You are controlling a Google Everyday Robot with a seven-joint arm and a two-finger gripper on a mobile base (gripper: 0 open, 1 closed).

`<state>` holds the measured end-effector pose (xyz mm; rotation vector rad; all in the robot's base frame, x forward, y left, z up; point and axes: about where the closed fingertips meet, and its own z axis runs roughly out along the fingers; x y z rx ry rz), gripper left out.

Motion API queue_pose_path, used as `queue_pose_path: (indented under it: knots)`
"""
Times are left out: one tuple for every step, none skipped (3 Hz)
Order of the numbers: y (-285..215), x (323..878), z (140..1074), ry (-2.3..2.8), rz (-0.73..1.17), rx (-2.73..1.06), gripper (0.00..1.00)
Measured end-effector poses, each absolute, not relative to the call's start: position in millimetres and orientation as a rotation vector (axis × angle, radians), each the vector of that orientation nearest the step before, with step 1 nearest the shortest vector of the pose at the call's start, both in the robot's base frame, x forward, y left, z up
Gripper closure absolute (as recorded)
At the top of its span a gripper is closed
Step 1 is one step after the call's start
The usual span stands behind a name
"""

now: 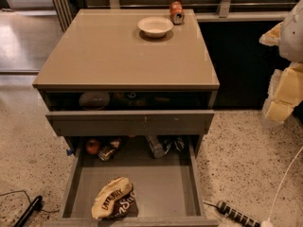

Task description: Pick brown chip bag from middle drawer and place on counter

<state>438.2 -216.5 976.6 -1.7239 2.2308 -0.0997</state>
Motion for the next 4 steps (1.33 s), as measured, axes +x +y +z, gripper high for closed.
queue_pose_path:
  knots:
    - [-216.5, 438.2, 976.6, 2.231, -0.100, -1.724, 0.00]
    - [-214.2, 436.9, 981.9, 2.184, -0.152, -1.750, 0.00]
    - [-200.9, 434.8, 983.9, 2.002, -0.348, -1.888, 0.00]
    - [-189.3, 432.3, 982.9, 1.898, -0.411, -1.971, 0.00]
